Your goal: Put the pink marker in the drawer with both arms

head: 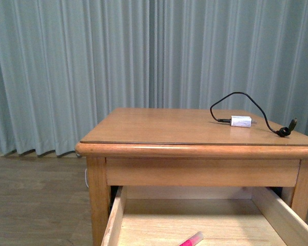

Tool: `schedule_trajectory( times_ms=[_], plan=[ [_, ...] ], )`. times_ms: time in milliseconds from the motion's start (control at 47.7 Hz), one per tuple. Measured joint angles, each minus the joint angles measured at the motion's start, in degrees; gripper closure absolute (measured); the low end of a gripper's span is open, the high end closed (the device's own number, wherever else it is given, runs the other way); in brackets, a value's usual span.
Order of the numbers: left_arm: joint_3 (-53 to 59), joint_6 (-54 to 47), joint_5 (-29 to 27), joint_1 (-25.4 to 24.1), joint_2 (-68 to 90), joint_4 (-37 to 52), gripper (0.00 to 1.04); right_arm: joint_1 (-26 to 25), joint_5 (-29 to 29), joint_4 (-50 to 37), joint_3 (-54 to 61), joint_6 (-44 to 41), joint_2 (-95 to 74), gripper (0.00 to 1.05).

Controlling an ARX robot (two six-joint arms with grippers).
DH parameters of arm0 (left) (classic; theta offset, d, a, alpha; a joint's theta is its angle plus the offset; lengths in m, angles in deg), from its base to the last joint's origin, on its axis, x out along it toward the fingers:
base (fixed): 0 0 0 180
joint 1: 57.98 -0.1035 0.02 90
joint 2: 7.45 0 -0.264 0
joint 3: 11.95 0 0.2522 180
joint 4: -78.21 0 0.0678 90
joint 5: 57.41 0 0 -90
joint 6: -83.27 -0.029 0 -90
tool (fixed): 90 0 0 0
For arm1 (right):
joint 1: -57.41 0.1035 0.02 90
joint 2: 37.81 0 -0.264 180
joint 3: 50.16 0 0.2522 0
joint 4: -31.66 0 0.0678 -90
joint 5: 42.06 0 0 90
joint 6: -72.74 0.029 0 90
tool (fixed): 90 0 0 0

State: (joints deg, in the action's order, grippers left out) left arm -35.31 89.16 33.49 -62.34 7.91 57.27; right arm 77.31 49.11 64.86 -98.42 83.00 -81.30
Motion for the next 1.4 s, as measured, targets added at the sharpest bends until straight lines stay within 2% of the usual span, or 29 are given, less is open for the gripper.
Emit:
schedule_trajectory(
  times_ms=[63, 210, 314, 482, 1111, 1320, 1341, 1383, 1404],
  plan=[
    [4.00, -2.54, -1.07, 2.80, -2.84, 9.27, 0.22, 0.00, 0.00, 0.00, 0.00, 0.00, 0.00, 0.08],
    [5.46, -4.61, -0.98, 4.24, -11.52, 7.04, 0.49, 0.00, -0.02, 0.00, 0.00, 0.00, 0.04, 0.08],
    [6.56, -5.05, -0.90, 4.33, -12.46, 7.04, 0.74, 0.00, 0.00, 0.00, 0.00, 0.00, 0.00, 0.08],
    [8.26, -5.35, -0.90, 4.33, -14.36, 7.08, 1.01, 0.00, -0.02, 0.00, 0.00, 0.00, 0.00, 0.08],
    [8.24, -5.60, -0.90, 4.33, -15.12, 7.06, 1.01, 0.00, 0.00, -0.07, 0.00, 0.00, 0.00, 0.08],
    [8.24, -5.60, -0.90, 4.33, -15.12, 7.06, 0.69, 0.00, 0.00, -0.07, 0.00, 0.00, 0.00, 0.08],
    [8.24, -5.62, -0.90, 4.33, -15.12, 7.06, 0.65, 0.22, 1.18, -0.52, 0.13, -0.22, 0.09, 0.08],
    [8.24, -5.60, -0.90, 4.33, -15.12, 7.06, 0.56, 1.97, 9.44, -4.68, 1.31, -1.68, 0.26, 0.08],
    [8.24, -5.60, -0.90, 4.33, -15.12, 7.06, 0.55, 2.14, 11.04, -5.18, 1.42, -2.03, 0.24, 0.08]
  ],
)
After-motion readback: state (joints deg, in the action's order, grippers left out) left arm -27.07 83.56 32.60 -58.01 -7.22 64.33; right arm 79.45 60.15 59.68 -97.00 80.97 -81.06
